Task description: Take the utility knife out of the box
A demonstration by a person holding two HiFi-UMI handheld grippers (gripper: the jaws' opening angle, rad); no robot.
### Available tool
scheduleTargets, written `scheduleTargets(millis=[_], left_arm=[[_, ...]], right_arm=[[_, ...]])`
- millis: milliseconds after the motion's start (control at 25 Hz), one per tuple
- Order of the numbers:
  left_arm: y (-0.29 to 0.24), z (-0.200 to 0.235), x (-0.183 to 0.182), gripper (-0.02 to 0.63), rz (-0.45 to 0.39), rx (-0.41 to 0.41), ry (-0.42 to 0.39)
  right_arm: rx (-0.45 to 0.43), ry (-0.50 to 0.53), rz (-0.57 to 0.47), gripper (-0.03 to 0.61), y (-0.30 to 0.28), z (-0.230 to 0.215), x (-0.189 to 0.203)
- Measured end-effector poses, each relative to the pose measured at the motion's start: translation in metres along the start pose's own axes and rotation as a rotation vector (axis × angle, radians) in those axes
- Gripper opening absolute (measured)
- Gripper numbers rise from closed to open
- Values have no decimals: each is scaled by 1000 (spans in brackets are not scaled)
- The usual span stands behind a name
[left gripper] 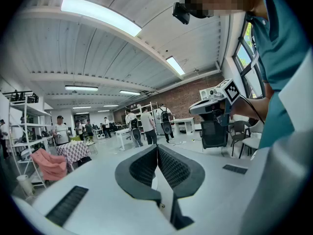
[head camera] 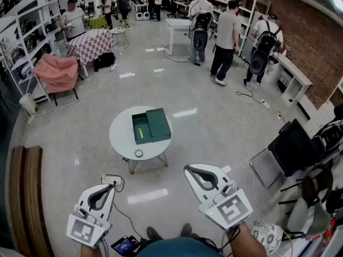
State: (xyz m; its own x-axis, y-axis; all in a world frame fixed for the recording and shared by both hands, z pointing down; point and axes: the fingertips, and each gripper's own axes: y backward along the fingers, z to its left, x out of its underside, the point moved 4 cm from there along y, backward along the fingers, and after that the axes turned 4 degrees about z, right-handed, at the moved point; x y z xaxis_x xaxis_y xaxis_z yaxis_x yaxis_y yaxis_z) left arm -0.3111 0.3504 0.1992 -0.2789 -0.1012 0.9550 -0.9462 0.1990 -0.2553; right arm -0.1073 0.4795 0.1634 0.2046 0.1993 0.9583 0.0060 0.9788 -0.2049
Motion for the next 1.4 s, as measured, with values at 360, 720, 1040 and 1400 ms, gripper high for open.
scheduleTargets(millis=[360, 720, 1040, 1400], left_arm=[[11, 8, 2, 20, 2, 19, -1], [10, 25, 19, 20, -5, 48, 6], [22, 45, 26, 20, -1, 88, -6], [-30, 55, 28, 18, 14, 49, 10]], right_arm=[[20, -7, 5, 37, -3, 12, -6], [51, -34, 3, 37, -19, 22, -2], [92, -57, -3, 37, -32, 40, -20], [51, -72, -4, 37, -67, -14, 1]])
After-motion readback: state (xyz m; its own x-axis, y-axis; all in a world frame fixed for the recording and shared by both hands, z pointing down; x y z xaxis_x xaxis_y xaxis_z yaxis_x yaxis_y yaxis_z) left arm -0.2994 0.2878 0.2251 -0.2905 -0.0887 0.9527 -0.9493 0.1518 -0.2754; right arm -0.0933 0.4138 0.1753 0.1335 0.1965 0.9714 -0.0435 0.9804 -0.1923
